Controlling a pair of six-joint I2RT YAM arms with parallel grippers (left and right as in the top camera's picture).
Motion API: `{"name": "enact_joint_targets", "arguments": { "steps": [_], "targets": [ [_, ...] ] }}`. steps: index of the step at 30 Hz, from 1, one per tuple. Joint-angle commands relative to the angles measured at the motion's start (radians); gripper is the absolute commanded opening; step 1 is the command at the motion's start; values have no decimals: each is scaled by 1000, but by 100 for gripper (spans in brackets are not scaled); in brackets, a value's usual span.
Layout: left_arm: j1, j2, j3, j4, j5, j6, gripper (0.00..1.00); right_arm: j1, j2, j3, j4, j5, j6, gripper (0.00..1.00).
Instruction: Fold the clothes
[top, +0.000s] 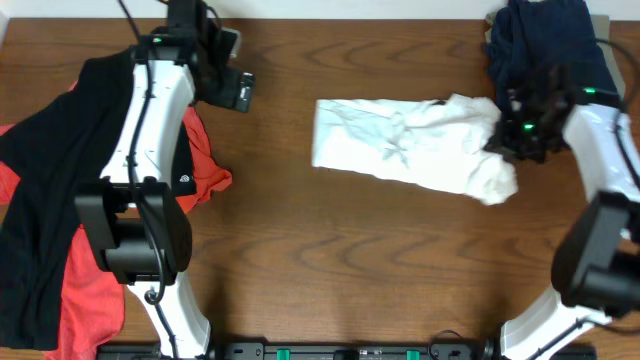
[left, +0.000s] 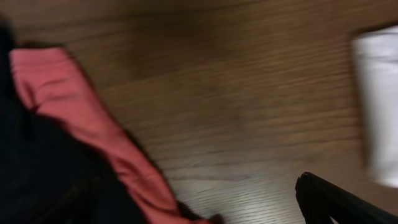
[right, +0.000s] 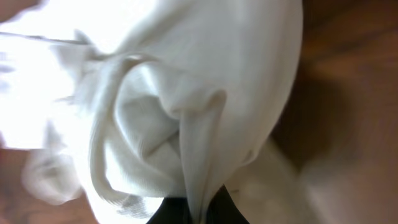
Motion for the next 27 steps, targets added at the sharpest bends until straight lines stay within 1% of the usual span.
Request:
{"name": "enact_joint_targets", "arguments": {
  "steps": [1, 5, 9, 15, 21, 24, 25, 27],
  "targets": [
    [19, -5, -1, -8, -8, -13, 99, -7, -74, 58, -48, -3, -54, 1],
    [30, -5, -1, -8, -8, -13, 100, 30, -93, 122, -101, 0, -53, 1],
    [29, -5, -1, -8, -8, -13, 100, 139, -93, 147, -76, 1, -19, 1],
    [29, -5, -1, -8, -7, -13, 100, 375, -42, 147, 83, 63, 91, 1],
    [29, -5, -1, -8, -4, -13, 100, 571, 106, 147, 260, 68, 192, 2],
    [29, -5, -1, -7, -3, -13, 100, 646, 174, 147, 312, 44, 194, 28],
    [29, -5, -1, -7, -3, -13, 99, 668, 188, 147, 320, 24, 185, 34],
    [29, -5, -1, -5, -3, -13, 100, 701, 196, 147, 322, -11, 156, 39]
  ]
}}
